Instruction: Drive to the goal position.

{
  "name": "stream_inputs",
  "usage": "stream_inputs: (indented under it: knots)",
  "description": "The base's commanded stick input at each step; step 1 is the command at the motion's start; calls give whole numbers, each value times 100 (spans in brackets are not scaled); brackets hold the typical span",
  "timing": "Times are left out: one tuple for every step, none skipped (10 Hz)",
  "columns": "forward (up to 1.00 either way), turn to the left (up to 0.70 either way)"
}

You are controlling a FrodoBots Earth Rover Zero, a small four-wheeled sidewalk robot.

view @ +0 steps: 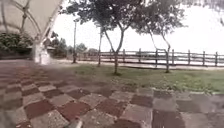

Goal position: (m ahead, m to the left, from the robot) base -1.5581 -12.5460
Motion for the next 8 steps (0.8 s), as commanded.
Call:
stream_inputs:
  knots:
    - [0, -45]
    - [0, -45]
    - [0, -45]
    - [0, -45]
    - [0, -45]
    - [0, -45]
    - [0, -45]
    - [0, -45]
